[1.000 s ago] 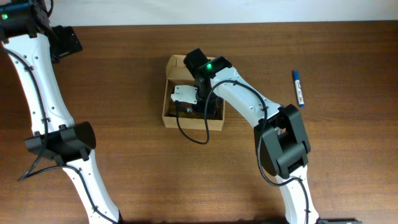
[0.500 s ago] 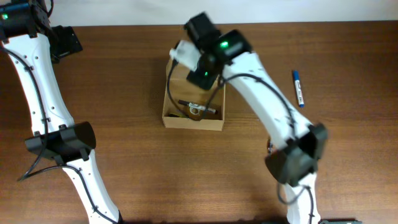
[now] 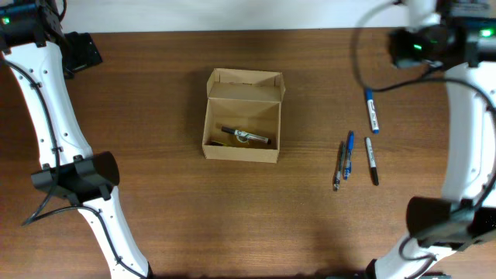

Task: Pack container
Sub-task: 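Move the right gripper to the blue-capped marker and grasp it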

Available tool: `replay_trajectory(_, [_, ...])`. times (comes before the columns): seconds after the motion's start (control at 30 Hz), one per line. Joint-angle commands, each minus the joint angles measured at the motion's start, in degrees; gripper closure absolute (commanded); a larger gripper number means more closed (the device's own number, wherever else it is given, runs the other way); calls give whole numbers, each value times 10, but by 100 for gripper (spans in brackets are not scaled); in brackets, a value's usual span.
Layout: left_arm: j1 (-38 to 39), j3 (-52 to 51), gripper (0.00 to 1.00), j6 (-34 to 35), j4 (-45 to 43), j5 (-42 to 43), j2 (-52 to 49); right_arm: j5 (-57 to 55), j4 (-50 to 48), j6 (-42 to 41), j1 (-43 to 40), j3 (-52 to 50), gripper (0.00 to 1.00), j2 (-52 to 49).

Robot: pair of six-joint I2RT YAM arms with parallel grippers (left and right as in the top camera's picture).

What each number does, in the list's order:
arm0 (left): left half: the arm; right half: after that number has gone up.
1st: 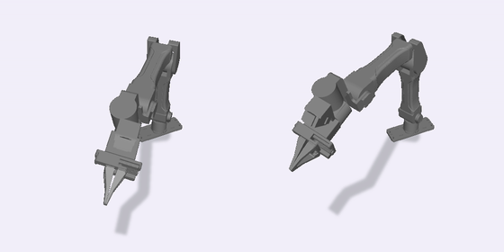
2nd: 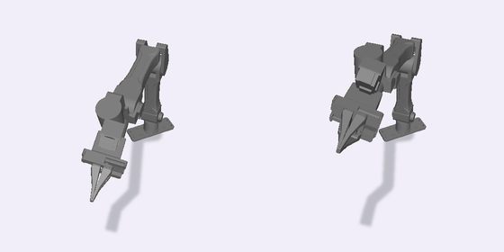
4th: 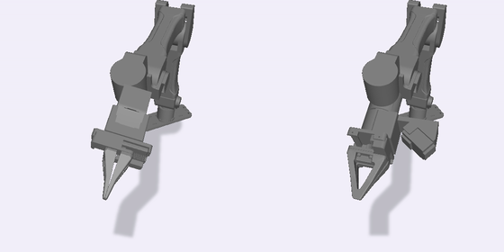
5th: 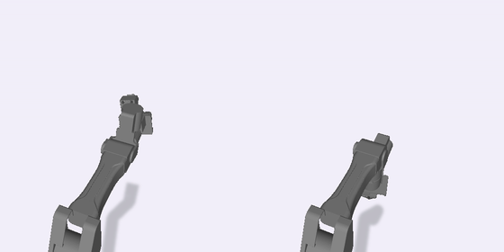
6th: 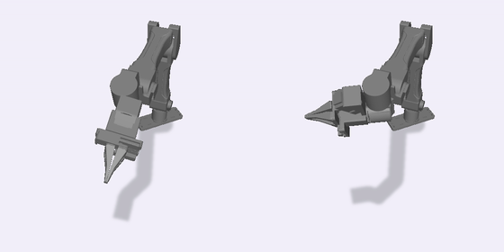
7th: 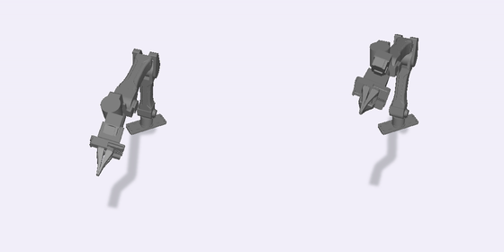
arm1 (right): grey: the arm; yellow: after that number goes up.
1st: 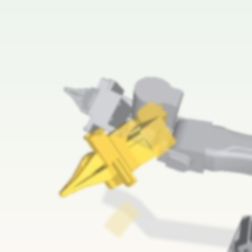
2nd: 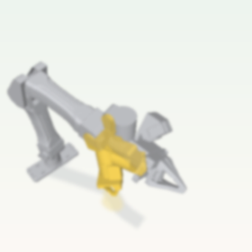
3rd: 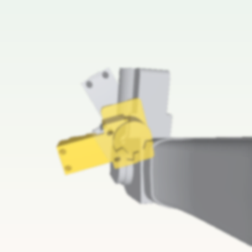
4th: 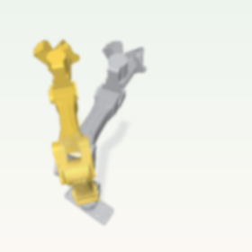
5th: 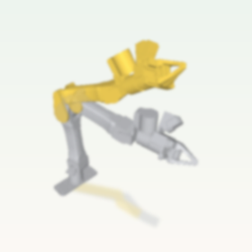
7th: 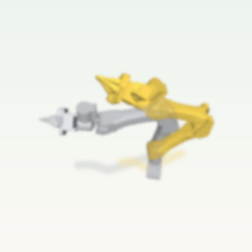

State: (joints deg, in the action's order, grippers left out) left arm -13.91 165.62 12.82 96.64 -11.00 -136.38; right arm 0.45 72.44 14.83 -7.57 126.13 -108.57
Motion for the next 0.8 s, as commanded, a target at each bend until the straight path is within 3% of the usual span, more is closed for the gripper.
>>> replay_trajectory(0.0, [-2,-3,0,-7,0,-4,17,58,-12,-49,-56,-82,47,-61])
replay_trajectory(0.2, [-2,-3,0,-7,0,-4,17,80,-55,-46,-76,-151,46,-140])
replay_trajectory(0.77, [-2,-3,0,-7,0,-4,17,88,-99,-14,-59,-153,49,-268])
